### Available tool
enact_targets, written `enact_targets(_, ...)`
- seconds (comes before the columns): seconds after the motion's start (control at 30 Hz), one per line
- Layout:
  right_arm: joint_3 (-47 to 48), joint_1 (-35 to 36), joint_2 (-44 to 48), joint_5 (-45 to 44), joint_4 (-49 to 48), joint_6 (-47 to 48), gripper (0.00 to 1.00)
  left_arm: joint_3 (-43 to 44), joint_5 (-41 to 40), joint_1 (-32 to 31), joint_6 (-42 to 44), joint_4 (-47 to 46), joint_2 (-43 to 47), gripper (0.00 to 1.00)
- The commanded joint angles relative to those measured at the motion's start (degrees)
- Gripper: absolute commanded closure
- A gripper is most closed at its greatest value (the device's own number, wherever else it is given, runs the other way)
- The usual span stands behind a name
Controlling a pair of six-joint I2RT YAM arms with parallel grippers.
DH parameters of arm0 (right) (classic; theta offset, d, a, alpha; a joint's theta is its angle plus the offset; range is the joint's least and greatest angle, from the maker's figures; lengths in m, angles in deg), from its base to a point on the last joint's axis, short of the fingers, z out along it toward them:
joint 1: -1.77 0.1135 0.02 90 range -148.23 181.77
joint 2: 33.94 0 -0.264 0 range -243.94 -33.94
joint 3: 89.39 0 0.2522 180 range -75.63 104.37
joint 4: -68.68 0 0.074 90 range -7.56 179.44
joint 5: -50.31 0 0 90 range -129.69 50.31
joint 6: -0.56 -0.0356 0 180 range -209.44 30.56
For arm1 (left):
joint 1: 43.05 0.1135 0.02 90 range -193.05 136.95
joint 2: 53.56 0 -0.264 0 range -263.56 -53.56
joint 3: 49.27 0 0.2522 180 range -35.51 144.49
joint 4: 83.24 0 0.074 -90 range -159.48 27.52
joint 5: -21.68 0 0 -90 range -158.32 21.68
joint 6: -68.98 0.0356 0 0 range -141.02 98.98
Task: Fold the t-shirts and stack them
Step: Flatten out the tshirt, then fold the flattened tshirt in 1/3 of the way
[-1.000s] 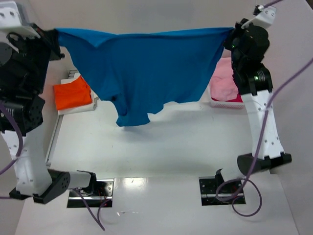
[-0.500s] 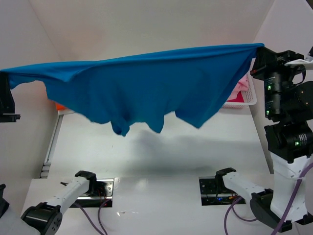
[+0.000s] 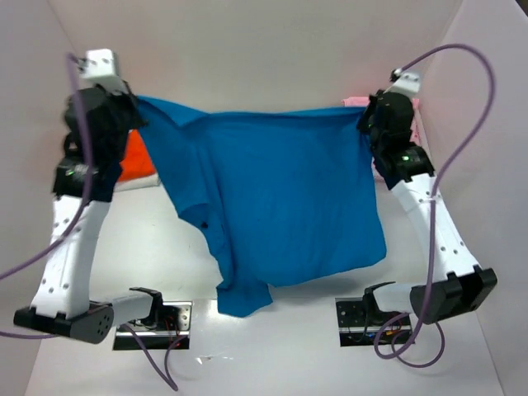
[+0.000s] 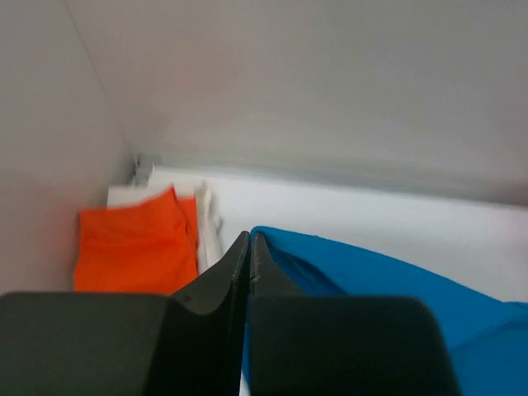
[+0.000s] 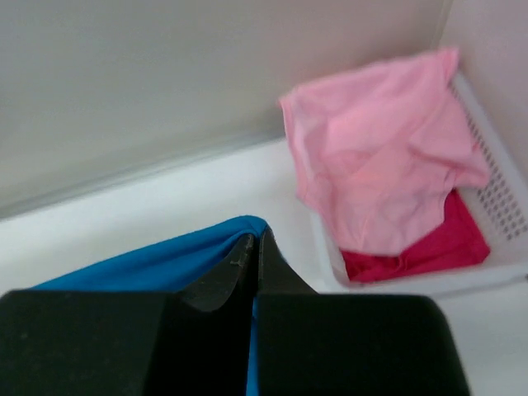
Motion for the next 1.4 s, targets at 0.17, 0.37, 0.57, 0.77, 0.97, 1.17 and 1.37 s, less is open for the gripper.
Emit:
enact_targets(0.17, -14.4, -0.1, -4.3, 1.2, -12.3, -6.7, 1.0, -18.2, -2.0, 0.5, -3.5, -17.9, -5.4, 1.0)
enact_targets(0.37, -16.8, -0.1, -11.7, 1.2, -15.8, -8.0, 1.0, -18.0, 0.4, 3.5, -4.6, -20.9, -14.7, 1.0)
enact_targets(0.57, -13.1, -0.1, -17.3, 1.2, -18.9, -8.1, 1.0, -9.2, 1.3, 5.2, -2.3, -20.9, -24.1, 1.0)
enact_targets(0.77, -2.9, -0.1, -25.4, -0.2, -18.6, -5.6, 1.0, -3.0, 4.4, 7.6, -3.4, -20.9, -31.6, 1.0)
enact_targets(0.97, 8.6, -0.7, -36.0, -1.9, -17.4, -3.5, 1.0, 1.7, 6.7, 8.1, -3.4, -20.4, -37.3, 1.0)
enact_targets(1.17, 22.6, -2.8, -48.0, -1.0, -13.7, -3.7, 1.0, 2.5, 11.1, 8.6, -3.0, -20.4, -38.9, 1.0)
enact_targets(1.37, 31.6, -4.4, -55.9, 1.9, -12.1, -3.5, 1.0, 1.5, 12.4, 8.6, -2.2, -19.8, -39.5, 1.0)
